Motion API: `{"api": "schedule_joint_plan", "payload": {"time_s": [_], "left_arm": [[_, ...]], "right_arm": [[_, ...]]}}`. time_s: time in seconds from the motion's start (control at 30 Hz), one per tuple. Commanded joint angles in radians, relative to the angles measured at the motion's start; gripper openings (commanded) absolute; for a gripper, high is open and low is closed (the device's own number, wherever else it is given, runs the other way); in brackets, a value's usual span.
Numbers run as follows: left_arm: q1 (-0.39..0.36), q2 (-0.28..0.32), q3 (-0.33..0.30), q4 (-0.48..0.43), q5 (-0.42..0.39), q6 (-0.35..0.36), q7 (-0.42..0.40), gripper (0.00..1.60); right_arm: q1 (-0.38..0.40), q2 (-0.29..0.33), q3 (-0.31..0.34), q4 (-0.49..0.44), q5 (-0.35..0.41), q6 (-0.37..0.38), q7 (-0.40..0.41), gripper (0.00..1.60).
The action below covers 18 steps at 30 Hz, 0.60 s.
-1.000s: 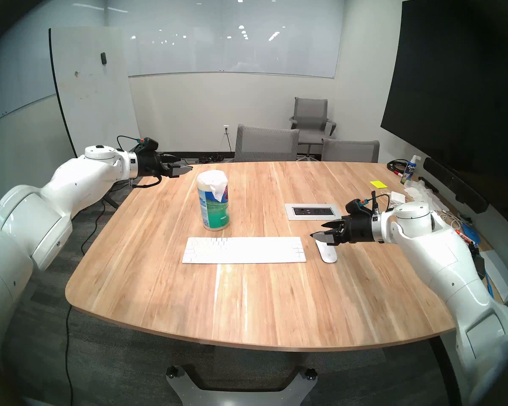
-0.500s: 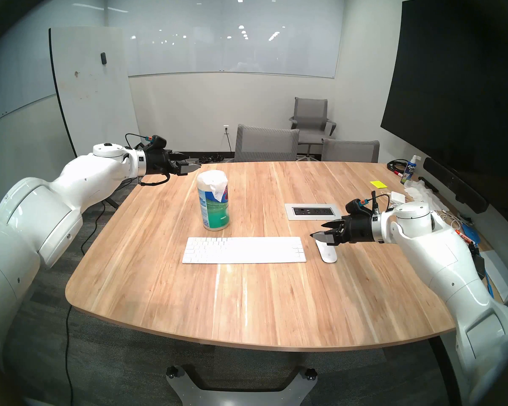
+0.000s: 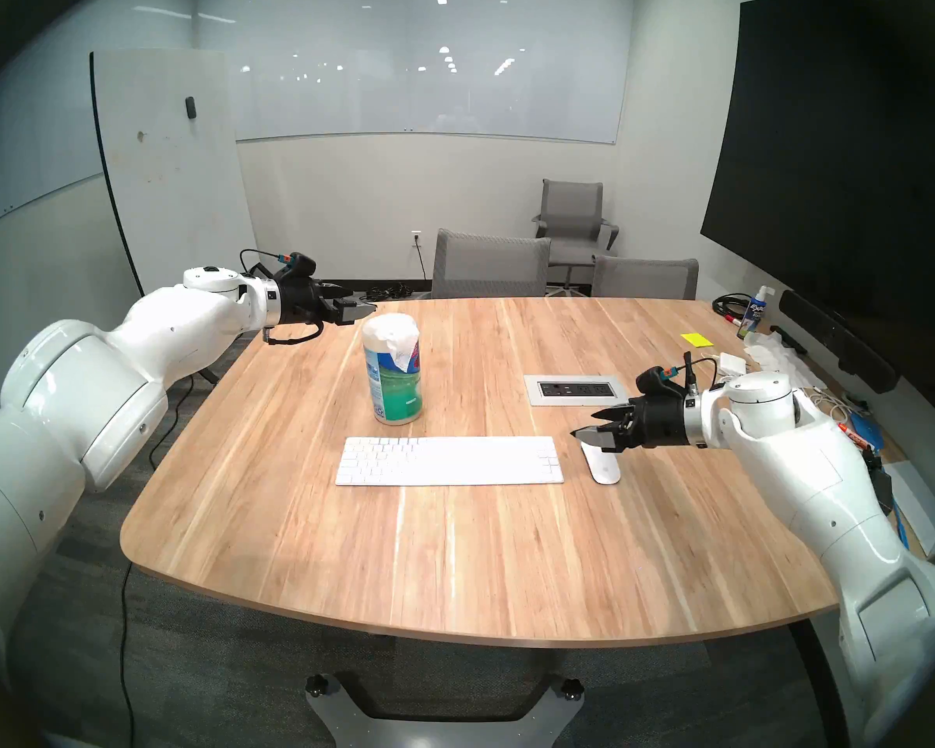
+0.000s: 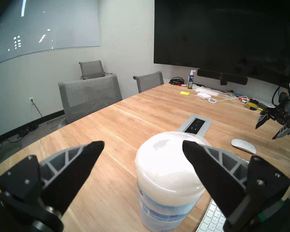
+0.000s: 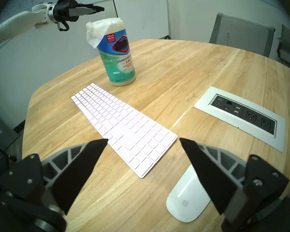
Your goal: Wipe the keyboards and mice with a disinfecting wipe, then set the wipe down
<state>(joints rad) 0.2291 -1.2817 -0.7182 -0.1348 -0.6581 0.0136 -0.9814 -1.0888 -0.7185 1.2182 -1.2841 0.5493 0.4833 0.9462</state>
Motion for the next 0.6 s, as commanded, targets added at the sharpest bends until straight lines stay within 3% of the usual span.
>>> {"api": "schedule_joint_plan", "payload": {"time_s": [0.0, 0.57], "left_arm": [[-0.04, -0.018, 0.007, -0.008, 0.009, 0.014, 0.004, 1.6], [-0.036, -0.02, 0.045, -0.013, 0.059, 0.012, -0.022, 1.6]], "right_arm": [[0.013, -0.001, 0.007, -0.006, 0.003, 0.0, 0.001, 1.6], [0.013, -0.001, 0.007, -0.006, 0.003, 0.0, 0.001, 1.6]]}}
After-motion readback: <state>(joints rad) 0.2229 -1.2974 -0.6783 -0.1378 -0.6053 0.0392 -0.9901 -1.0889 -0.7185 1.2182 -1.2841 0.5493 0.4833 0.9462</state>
